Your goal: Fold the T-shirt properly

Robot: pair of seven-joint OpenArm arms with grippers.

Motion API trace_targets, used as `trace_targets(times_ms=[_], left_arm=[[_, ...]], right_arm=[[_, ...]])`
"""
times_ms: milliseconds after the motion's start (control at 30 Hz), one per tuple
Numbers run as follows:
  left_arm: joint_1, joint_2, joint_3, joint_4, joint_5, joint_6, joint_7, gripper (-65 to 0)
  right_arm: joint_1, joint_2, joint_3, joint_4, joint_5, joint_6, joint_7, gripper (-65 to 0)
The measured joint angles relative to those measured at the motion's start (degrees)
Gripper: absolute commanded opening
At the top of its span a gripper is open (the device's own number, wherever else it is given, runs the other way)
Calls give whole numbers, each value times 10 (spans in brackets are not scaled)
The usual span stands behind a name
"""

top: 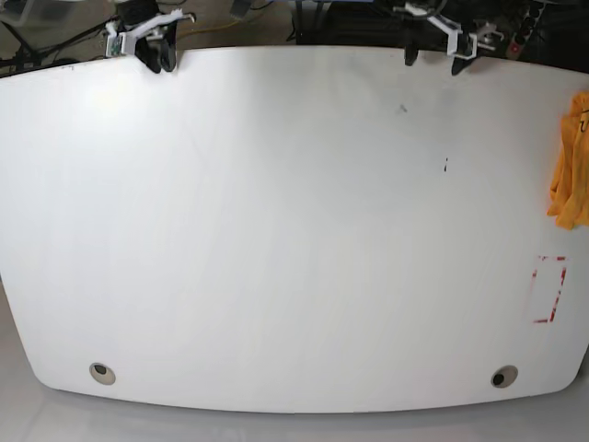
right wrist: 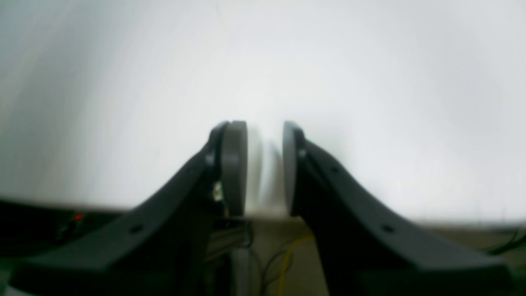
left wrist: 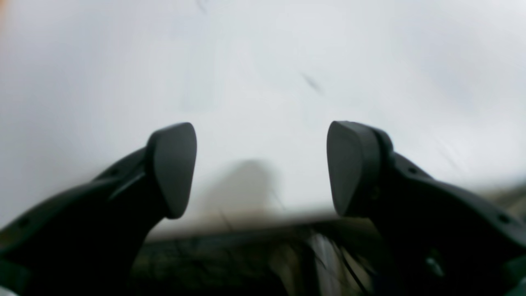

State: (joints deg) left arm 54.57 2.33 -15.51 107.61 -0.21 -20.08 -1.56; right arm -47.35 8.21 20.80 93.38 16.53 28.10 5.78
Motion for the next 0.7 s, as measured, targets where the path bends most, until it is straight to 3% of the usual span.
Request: trace_targets(times_ms=[233,367,533,700], left_arm=[[104,0,-1,-26,-2,6,-2,-192],[120,0,0,-88,-1,6,1,-192],[86,-1,-1,-204,4,7,8,-192],[-11,-4,-3,-342,0,8,-7,-192]], right_arm=[[-102,-6,-4,-1,14,52,13,-512],[-125,1,-31,-47,18,53,25,-517],[-90,19,-81,-197,10,57,8,-520],[-3,31,-111,-349,10,52,21,-520]])
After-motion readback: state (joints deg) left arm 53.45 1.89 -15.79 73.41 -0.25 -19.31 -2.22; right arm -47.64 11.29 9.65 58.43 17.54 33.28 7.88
